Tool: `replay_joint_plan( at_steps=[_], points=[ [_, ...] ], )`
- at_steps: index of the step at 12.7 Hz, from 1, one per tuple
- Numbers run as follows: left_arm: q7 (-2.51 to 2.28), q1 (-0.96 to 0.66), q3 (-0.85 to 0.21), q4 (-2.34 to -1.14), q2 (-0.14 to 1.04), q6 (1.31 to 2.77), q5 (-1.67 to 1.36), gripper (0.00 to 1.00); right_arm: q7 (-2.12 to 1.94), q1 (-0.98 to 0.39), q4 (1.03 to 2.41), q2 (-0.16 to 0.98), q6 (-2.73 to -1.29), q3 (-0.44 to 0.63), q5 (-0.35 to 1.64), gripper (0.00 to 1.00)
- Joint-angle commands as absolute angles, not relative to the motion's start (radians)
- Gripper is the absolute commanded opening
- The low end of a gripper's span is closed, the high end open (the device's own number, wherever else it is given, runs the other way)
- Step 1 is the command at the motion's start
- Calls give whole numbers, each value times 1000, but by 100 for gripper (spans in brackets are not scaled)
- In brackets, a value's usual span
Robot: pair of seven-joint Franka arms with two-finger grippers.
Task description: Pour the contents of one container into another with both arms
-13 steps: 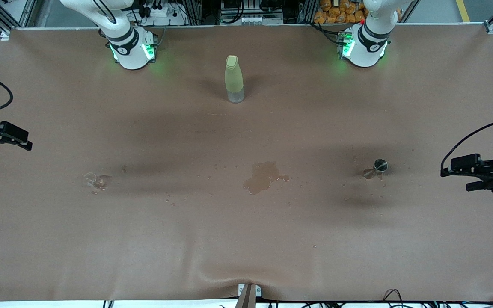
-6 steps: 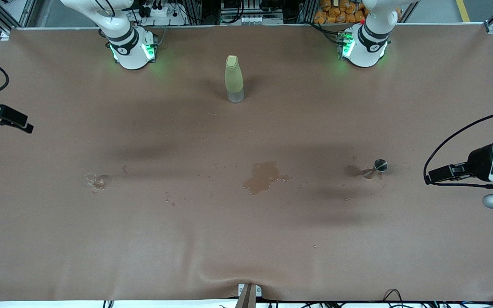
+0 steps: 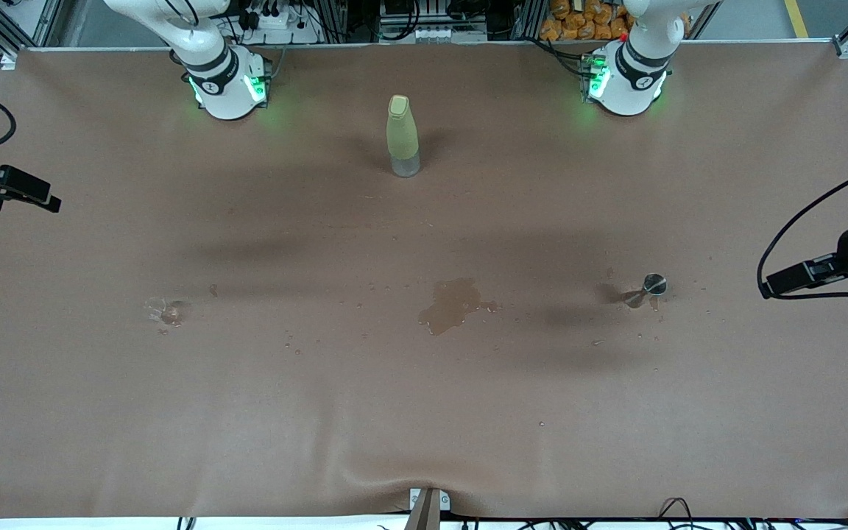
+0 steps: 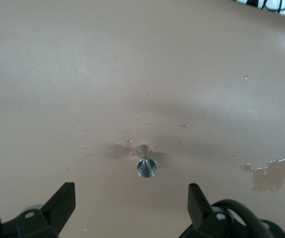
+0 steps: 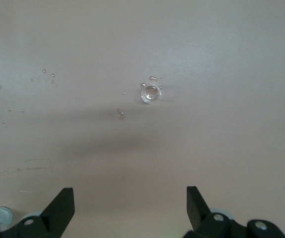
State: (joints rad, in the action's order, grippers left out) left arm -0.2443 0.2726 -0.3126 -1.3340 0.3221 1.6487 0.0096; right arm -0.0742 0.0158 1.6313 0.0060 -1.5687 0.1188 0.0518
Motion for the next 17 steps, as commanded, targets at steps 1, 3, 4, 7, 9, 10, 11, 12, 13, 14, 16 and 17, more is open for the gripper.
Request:
replay_joint_plan(
  at_steps=[1, 3, 4, 7, 9, 10, 11, 12, 13, 14, 16, 17],
  points=[
    [-229, 281, -314, -1382, 264, 1646, 32, 100, -87, 23, 1629, -3, -1560, 112, 17, 100],
    [-230, 282, -314, -1431, 226, 1679, 32, 100, -75, 23, 1628, 2, -1566, 109, -15, 100],
    [-230, 285, -314, -1492, 188, 1737, 28, 100, -72, 26, 1629, 2, -1556, 109, -6, 100],
    [-232, 224, -261, -1539, 161, 1789, 21, 100, -74, 23, 1628, 3, -1562, 110, -8, 100],
    [-219, 59, -65, -1539, 153, 1784, -12, 100, -75, 29, 1626, 8, -1566, 110, -8, 100],
    [-212, 23, -19, -1539, 150, 1783, -46, 100, -75, 28, 1626, 11, -1568, 110, -8, 100],
    [-209, 2, -2, -1540, 141, 1782, -49, 100, -74, 26, 1626, 12, -1572, 110, -6, 100],
    [-178, -2, 8, -1539, 143, 1772, -48, 100, -75, 20, 1621, 20, -1594, 109, -8, 100],
    [-135, 6, 6, -1534, 146, 1766, -49, 100, -74, 15, 1620, 21, -1603, 109, -6, 100],
    [-129, 6, 5, -1529, 147, 1766, -46, 100, -74, 14, 1618, 21, -1601, 107, -6, 100],
    [-126, 9, 5, -1528, 149, 1766, -41, 100, -74, 15, 1615, 18, -1592, 106, -6, 100],
    [-126, 8, 6, -1525, 152, 1764, -40, 100, -77, 21, 1614, 18, -1591, 106, -6, 100]
  ],
)
